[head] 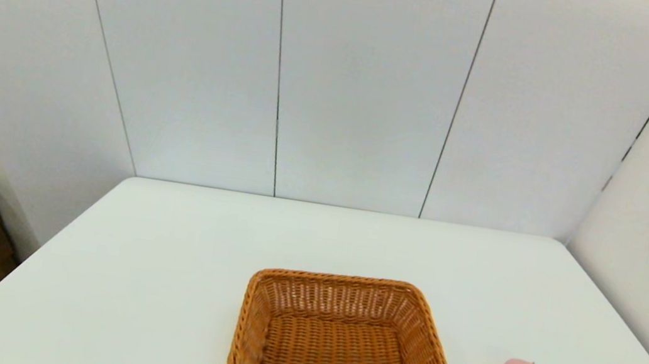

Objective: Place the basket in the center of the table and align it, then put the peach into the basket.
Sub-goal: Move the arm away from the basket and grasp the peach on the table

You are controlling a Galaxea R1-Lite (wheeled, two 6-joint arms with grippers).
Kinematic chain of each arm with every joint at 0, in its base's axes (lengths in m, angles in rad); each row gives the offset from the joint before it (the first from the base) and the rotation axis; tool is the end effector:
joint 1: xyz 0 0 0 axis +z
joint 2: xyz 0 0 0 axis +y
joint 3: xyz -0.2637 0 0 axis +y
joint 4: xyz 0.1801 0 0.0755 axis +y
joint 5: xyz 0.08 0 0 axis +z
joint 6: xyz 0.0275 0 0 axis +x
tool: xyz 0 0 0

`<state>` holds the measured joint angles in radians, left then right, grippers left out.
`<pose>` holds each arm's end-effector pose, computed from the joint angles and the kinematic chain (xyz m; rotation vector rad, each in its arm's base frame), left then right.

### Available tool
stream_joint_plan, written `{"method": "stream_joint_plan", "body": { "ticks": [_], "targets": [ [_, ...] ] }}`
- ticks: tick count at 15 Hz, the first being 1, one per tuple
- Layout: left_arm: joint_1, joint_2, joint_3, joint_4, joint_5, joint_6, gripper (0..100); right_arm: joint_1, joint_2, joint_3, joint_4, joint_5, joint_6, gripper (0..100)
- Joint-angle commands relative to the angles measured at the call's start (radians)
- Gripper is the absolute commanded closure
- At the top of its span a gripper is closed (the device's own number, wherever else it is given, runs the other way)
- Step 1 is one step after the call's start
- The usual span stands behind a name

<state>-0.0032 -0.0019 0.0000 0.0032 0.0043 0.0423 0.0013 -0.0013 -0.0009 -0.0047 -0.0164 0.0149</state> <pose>0.0238 0.0000 0.0752 0.0423 0.0013 0.0011 0.0237 -0.0004 0.0763 0.0150 -0.0070 -0.0150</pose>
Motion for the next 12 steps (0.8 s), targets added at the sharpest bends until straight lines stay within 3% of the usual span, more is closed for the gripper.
{"method": "stream_joint_plan", "body": {
  "ticks": [1,3,5,8,12],
  "targets": [
    [0.0,0.0,0.0,-0.003,0.031,-0.119,0,0.0,0.012,-0.128,0.041,0.019,0.005,0],
    [0.0,0.0,0.0,-0.003,0.031,-0.121,0,0.003,0.13,-0.309,0.16,0.058,0.007,0],
    [0.0,0.0,0.0,-0.003,0.033,-0.121,0,0.006,0.342,-0.452,0.184,0.041,0.027,0],
    [0.0,0.0,0.0,-0.003,0.031,-0.121,0,-0.015,0.863,-0.55,0.193,-0.077,0.022,0],
    [0.0,0.0,0.0,-0.003,0.033,-0.121,0,0.039,1.333,-0.619,0.19,-0.099,-0.01,0]
  ]
}}
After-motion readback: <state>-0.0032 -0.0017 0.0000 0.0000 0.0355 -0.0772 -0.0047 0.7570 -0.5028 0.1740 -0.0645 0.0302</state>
